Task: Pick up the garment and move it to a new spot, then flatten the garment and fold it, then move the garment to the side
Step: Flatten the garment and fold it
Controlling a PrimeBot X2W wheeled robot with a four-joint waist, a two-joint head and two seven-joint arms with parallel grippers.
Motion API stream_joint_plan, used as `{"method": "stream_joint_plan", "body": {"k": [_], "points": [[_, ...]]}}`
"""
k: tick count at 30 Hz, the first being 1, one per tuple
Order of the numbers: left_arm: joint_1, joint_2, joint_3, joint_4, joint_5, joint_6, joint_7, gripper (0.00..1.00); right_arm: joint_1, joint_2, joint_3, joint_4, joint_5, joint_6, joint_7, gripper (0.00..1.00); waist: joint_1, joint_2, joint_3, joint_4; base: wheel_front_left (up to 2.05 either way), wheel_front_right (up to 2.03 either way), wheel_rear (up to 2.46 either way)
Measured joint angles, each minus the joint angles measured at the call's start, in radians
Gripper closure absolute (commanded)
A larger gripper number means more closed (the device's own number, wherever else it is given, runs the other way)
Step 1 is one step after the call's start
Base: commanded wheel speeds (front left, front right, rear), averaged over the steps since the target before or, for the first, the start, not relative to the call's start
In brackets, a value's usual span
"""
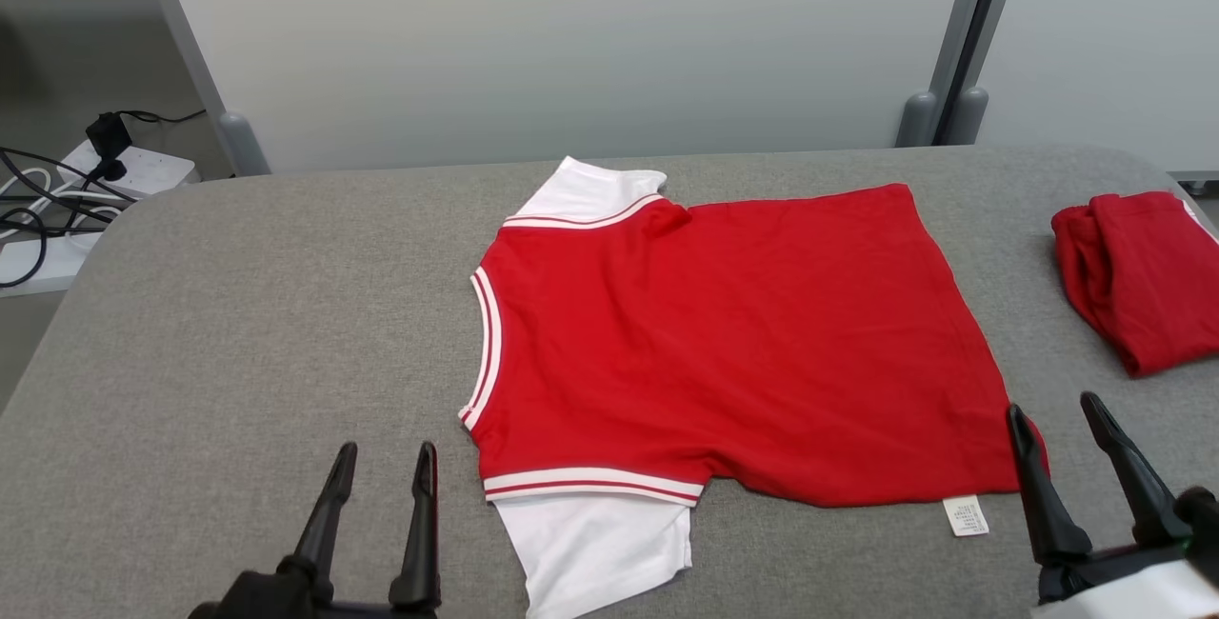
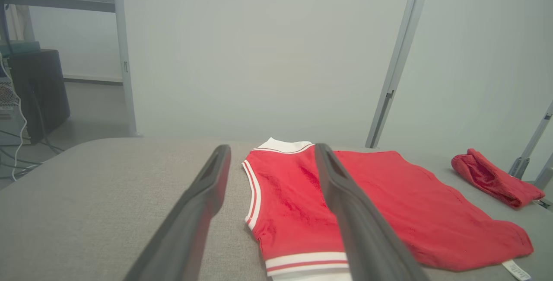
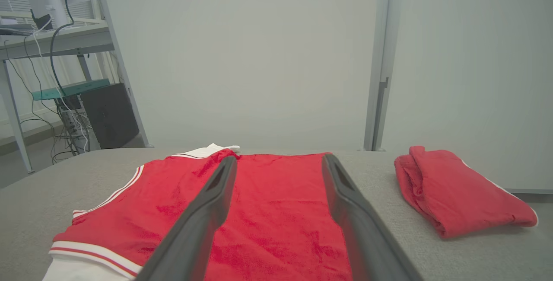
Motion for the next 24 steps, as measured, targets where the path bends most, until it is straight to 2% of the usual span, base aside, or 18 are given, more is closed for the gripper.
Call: {"method": "stream_joint_plan", "body": {"k": [7, 24], "points": [[0.057, 0.001, 0.007, 0.02, 0.039, -0.052, 0.0, 0.0, 0.067, 0.017, -0.051, 0.014, -0.002, 0.0, 0.0, 0.0, 0.0, 0.0, -0.014, 0.011, 0.0, 0.0, 0.0], [0.078, 0.001, -0.009, 0.058, 0.049, -0.053, 0.0, 0.0, 0.086, 0.034, -0.049, 0.018, -0.021, 0.0, 0.0, 0.0, 0.0001, 0.0, -0.031, 0.012, 0.0, 0.0, 0.0]]}}
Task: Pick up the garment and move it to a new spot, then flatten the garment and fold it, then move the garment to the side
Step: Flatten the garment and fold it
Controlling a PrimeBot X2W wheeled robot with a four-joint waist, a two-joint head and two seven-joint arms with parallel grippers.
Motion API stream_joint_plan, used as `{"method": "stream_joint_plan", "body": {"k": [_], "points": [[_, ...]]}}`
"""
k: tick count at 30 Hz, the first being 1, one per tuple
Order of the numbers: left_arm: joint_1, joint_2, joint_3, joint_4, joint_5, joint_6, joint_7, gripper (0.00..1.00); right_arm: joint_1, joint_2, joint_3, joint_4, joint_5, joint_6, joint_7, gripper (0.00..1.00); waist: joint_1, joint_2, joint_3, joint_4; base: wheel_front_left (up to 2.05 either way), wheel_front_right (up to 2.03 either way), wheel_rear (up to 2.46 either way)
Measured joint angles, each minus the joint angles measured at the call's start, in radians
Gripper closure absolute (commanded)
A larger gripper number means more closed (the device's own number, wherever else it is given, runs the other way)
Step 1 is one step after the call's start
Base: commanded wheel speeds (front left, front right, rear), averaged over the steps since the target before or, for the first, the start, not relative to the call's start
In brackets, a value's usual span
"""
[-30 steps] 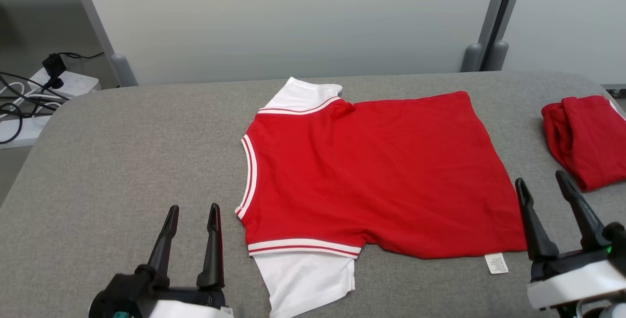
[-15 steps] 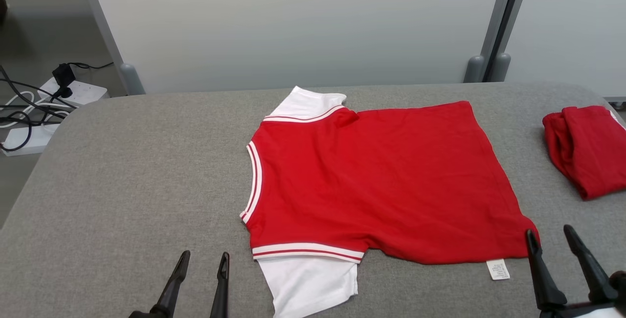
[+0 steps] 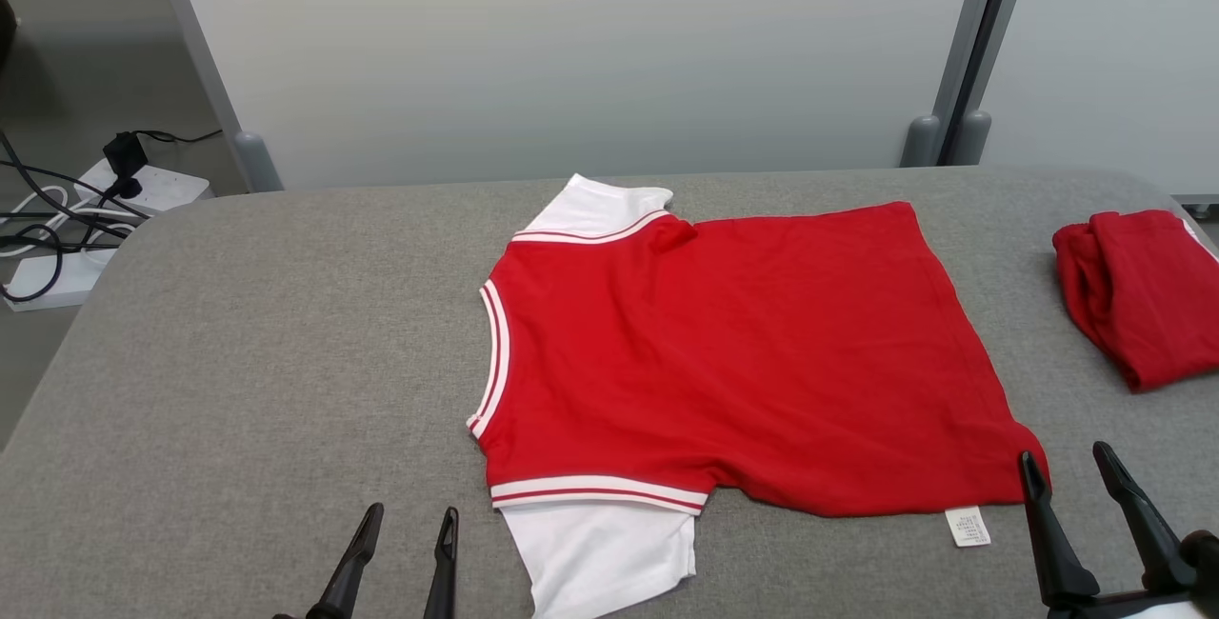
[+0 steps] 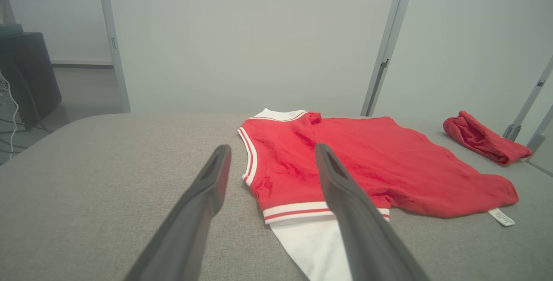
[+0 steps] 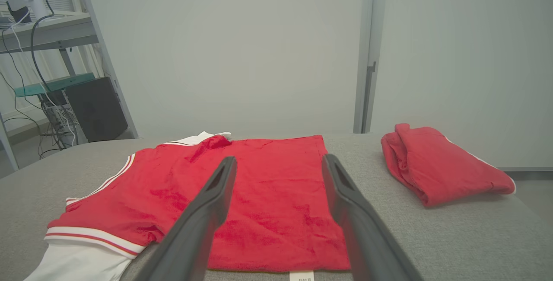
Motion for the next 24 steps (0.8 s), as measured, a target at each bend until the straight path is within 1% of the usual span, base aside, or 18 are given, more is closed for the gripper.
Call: {"method": "stream_joint_plan", "body": {"k": [9, 12, 17, 18, 19, 20, 22, 24], "points": [[0.0, 0.0, -0.006, 0.003, 0.002, 0.0, 0.0, 0.0, 0.0, 0.0, 0.006, 0.0, 0.0, 0.0, 0.0, 0.0, -0.0001, 0.0, 0.008, -0.003, 0.0, 0.0, 0.0], [0.0, 0.0, -0.018, 0.027, -0.009, 0.0, 0.0, 0.0, 0.0, 0.0, 0.006, 0.0, 0.0, 0.0, 0.0, 0.0, 0.0, 0.0, 0.012, -0.003, 0.0, 0.0, 0.0], [-0.001, 0.001, -0.071, 0.181, -0.066, -0.013, 0.0, 0.0, -0.001, 0.0, 0.008, 0.001, 0.0, 0.0, 0.0, 0.0, -0.0001, 0.0, 0.024, -0.004, 0.0, 0.0, 0.0], [-0.003, 0.001, -0.095, 0.257, -0.075, -0.015, 0.001, 0.0, -0.001, -0.004, 0.019, 0.001, 0.0, 0.0, 0.0, 0.0, -0.0001, 0.0, 0.033, -0.004, 0.0, 0.0, 0.0], [-0.007, 0.001, -0.107, 0.288, -0.077, -0.015, 0.007, 0.0, -0.002, -0.005, 0.025, 0.001, 0.0, 0.0, 0.0, 0.0, -0.0001, 0.0, 0.038, -0.004, 0.0, 0.0, 0.0], [-0.007, 0.001, -0.107, 0.288, -0.077, -0.015, 0.007, 0.0, -0.002, -0.005, 0.025, 0.001, 0.0, 0.0, 0.0, 0.0, -0.0001, 0.0, 0.038, -0.004, 0.0, 0.0, 0.0], [-0.042, 0.001, -0.148, 0.366, -0.095, -0.015, 0.034, 0.0, -0.004, -0.012, 0.025, 0.002, 0.0, 0.0, 0.0, 0.0, 0.0, 0.0, 0.054, -0.005, 0.0, 0.0, 0.0], [-0.058, 0.001, -0.16, 0.384, -0.1, -0.013, 0.039, 0.0, -0.006, -0.017, 0.025, 0.002, 0.0, 0.0, 0.0, 0.0, -0.0001, 0.0, 0.06, -0.005, 0.0, 0.0, 0.0]]}}
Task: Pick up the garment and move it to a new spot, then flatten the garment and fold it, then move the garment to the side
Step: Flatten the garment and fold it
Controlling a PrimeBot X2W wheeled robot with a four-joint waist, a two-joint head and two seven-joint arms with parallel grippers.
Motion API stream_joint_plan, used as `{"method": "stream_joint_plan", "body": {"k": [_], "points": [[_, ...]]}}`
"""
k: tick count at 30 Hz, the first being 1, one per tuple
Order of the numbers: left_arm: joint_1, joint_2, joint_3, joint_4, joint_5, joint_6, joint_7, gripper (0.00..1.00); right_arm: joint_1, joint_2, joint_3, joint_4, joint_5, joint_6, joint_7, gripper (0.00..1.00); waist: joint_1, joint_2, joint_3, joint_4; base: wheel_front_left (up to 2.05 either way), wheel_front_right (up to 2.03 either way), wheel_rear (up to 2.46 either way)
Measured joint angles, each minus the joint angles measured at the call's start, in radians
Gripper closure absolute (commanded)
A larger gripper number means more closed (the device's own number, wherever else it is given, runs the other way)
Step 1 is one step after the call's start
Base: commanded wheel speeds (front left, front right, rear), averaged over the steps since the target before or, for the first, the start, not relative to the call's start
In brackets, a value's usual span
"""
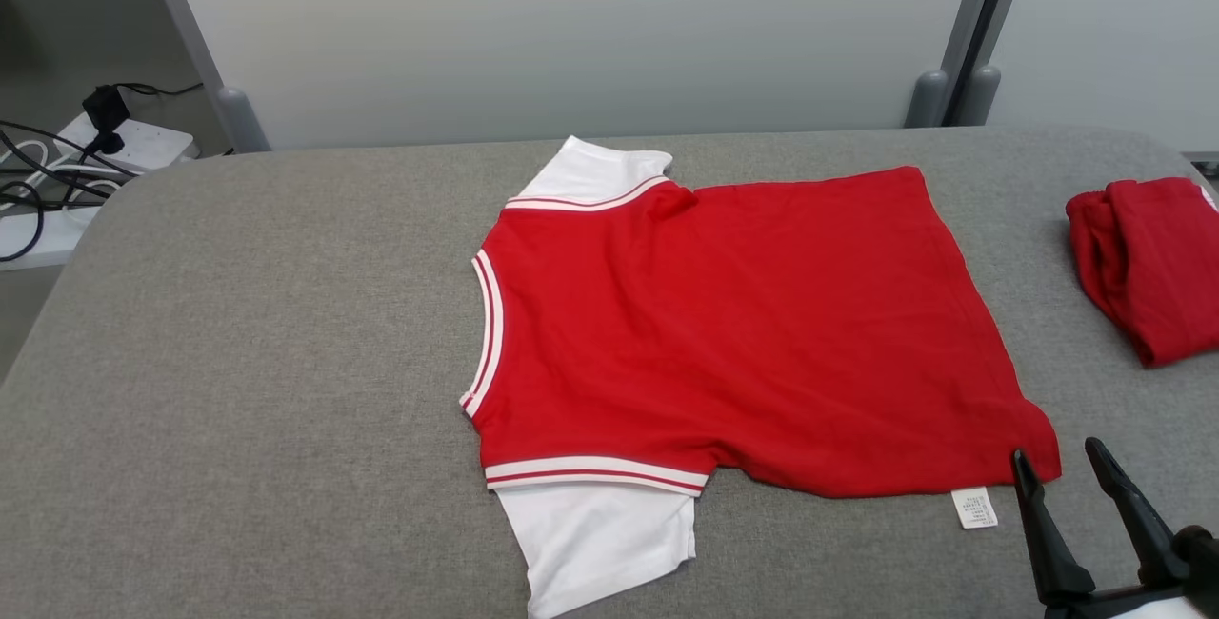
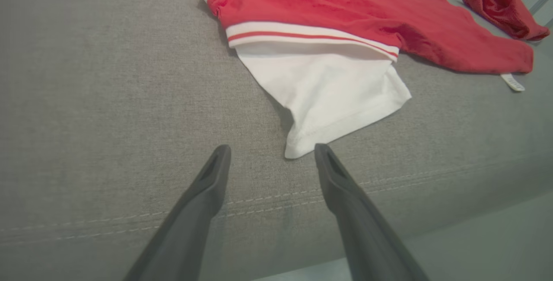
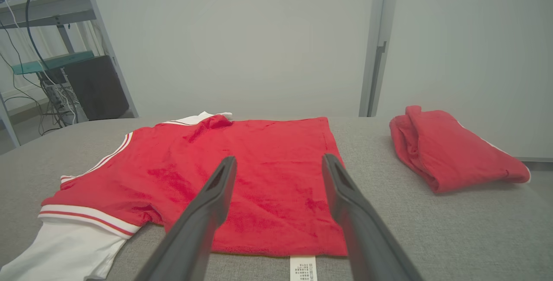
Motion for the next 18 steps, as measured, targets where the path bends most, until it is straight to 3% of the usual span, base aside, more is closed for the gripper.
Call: {"method": "stream_joint_plan", "body": {"k": [10, 18], "points": [[-0.161, -0.002, -0.109, 0.168, -0.07, 0.052, 0.013, 0.0, -0.056, -0.033, 0.003, -0.001, 0.001, 0.0, 0.0, 0.0, 0.0, 0.0, 0.059, -0.016, 0.0, 0.0, 0.0], [-0.228, -0.002, -0.181, 0.244, -0.135, 0.067, -0.001, 0.0, -0.062, -0.053, 0.003, 0.024, 0.002, 0.0, 0.0, 0.0, 0.0, 0.0, 0.082, -0.034, 0.0, 0.0, 0.0]]}}
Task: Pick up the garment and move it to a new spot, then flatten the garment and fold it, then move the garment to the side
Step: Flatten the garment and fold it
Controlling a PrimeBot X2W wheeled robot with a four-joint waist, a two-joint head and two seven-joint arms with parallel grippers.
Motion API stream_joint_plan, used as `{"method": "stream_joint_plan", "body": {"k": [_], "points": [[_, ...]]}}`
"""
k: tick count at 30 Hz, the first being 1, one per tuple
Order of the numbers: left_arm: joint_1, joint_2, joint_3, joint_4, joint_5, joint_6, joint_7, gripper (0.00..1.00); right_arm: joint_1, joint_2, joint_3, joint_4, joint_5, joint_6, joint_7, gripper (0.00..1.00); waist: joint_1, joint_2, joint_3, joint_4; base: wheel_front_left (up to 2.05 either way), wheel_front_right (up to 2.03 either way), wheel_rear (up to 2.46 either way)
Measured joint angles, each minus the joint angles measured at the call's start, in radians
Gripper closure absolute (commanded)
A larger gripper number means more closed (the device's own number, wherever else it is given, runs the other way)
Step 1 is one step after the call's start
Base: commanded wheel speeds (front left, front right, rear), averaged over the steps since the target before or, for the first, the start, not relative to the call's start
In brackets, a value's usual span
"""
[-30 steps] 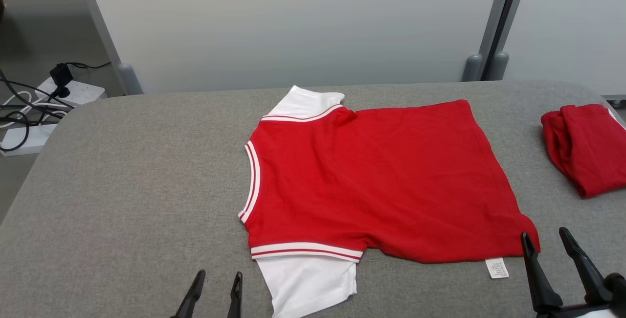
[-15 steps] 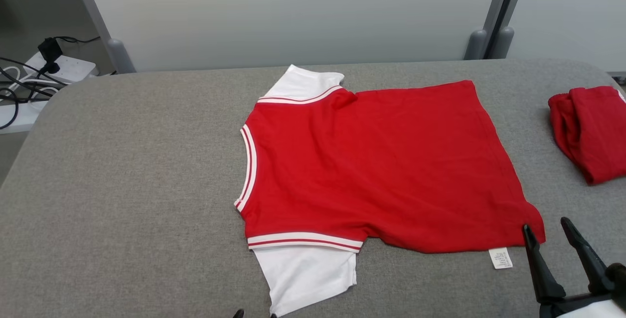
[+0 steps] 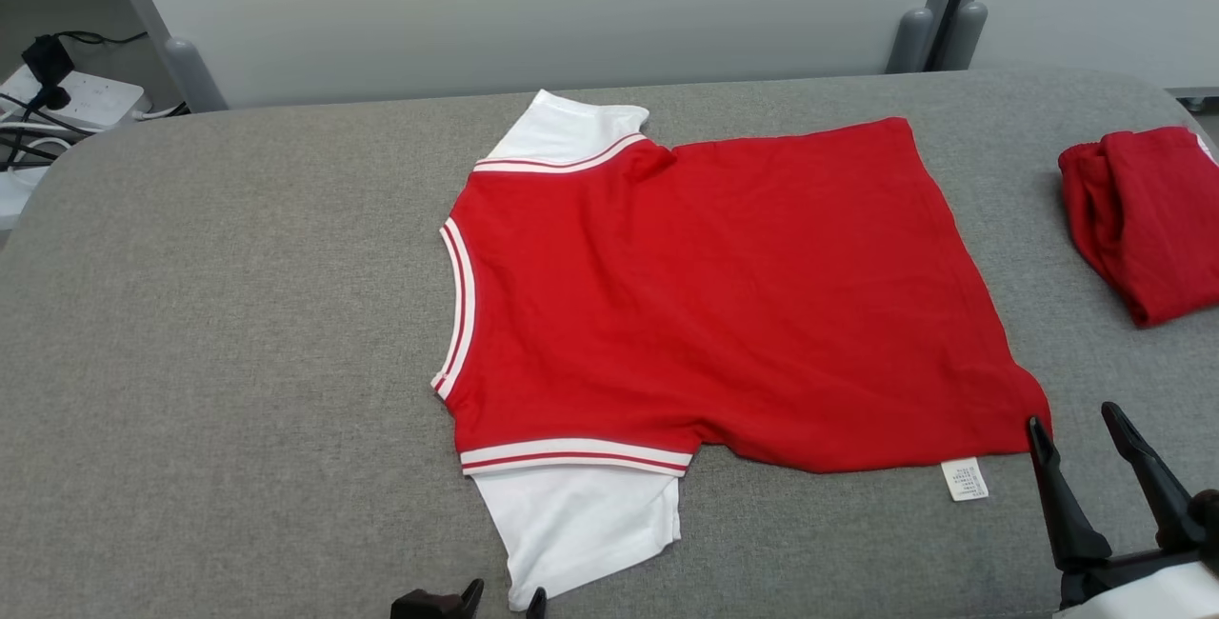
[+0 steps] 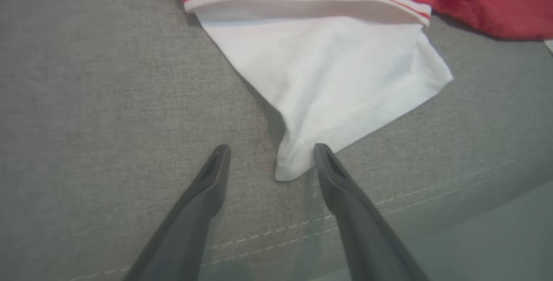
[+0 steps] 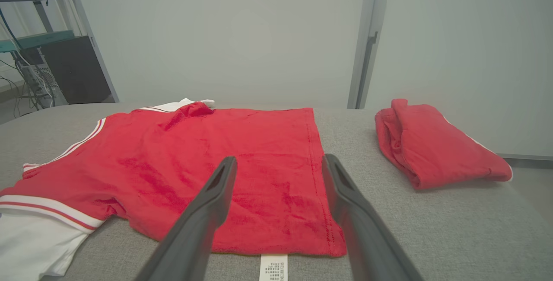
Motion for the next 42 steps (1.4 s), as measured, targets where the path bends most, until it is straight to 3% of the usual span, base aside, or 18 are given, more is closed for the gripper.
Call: {"method": "stream_joint_plan", "body": {"k": [2, 3, 10, 18, 27, 35, 36, 37, 39, 40, 42], "points": [[-0.011, 0.002, -0.02, 0.007, -0.018, 0.0, -0.001, 0.62, -0.005, 0.0, 0.001, 0.005, 0.002, 0.0, 0.0, 0.0, 0.0, 0.0, 0.004, -0.002, 0.0, 0.0, 0.0], [-0.017, 0.002, -0.029, 0.012, -0.029, 0.0, -0.001, 1.0, -0.013, 0.0, 0.001, 0.008, 0.004, 0.0, 0.0, 0.0, 0.0, 0.0, 0.006, -0.003, 0.0, 0.0, 0.0], [-0.058, 0.001, -0.067, 0.029, -0.047, 0.0, 0.003, 1.0, -0.084, -0.013, 0.019, 0.076, 0.021, 0.0, 0.0, 0.0, 0.0, 0.0, 0.037, -0.001, 0.0, 0.0, 0.0], [-0.064, 0.024, -0.086, -0.021, -0.048, 0.0, 0.038, 1.0, -0.181, -0.028, 0.077, 0.417, 0.178, 0.0, 0.008, 0.0, 0.0, 0.0, 0.059, 0.024, 0.0, 0.0, 0.0], [-0.062, 0.072, -0.103, -0.145, -0.04, 0.039, 0.106, 1.0, -0.324, -0.084, 0.166, 0.646, 0.293, 0.0, 0.015, 0.0, 0.0, 0.0, 0.082, 0.057, 0.0, 0.0, 0.0], [-0.043, 0.098, -0.111, -0.226, -0.033, 0.067, 0.142, 1.0, -0.387, -0.091, 0.262, 0.728, 0.388, 0.0, 0.015, 0.0, 0.0, 0.0, 0.098, 0.072, 0.0, 0.0, 0.0], [-0.04, 0.098, -0.114, -0.23, -0.033, 0.067, 0.144, 1.0, -0.393, -0.092, 0.271, 0.739, 0.397, 0.0, 0.015, 0.16, 0.0, 0.0, 0.1, 0.073, 0.0, 0.0, 0.0], [-0.04, 0.099, -0.115, -0.235, -0.033, 0.069, 0.145, 1.0, -0.398, -0.093, 0.282, 0.747, 0.41, 0.0, 0.014, 0.52, 0.0, 0.0, 0.101, 0.073, 0.0, 0.0, 0.0], [-0.04, 0.102, -0.116, -0.249, -0.033, 0.071, 0.154, 1.0, -0.41, -0.097, 0.302, 0.766, 0.425, 0.0, 0.013, 0.79, 0.0, 0.0, 0.103, 0.075, 0.0, 0.0, 0.0], [-0.04, 0.104, -0.116, -0.257, -0.033, 0.074, 0.154, 1.0, -0.416, -0.1, 0.311, 0.774, 0.43, 0.0, 0.012, 1.0, 0.0, 0.0, 0.104, 0.076, 0.0, 0.0, 0.0], [-0.04, 0.109, -0.116, -0.269, -0.032, 0.08, 0.154, 1.0, -0.427, -0.101, 0.329, 0.78, 0.443, 0.0, 0.012, 1.0, 0.0, 0.0, 0.104, 0.078, 0.0, 0.0, 0.0]]}}
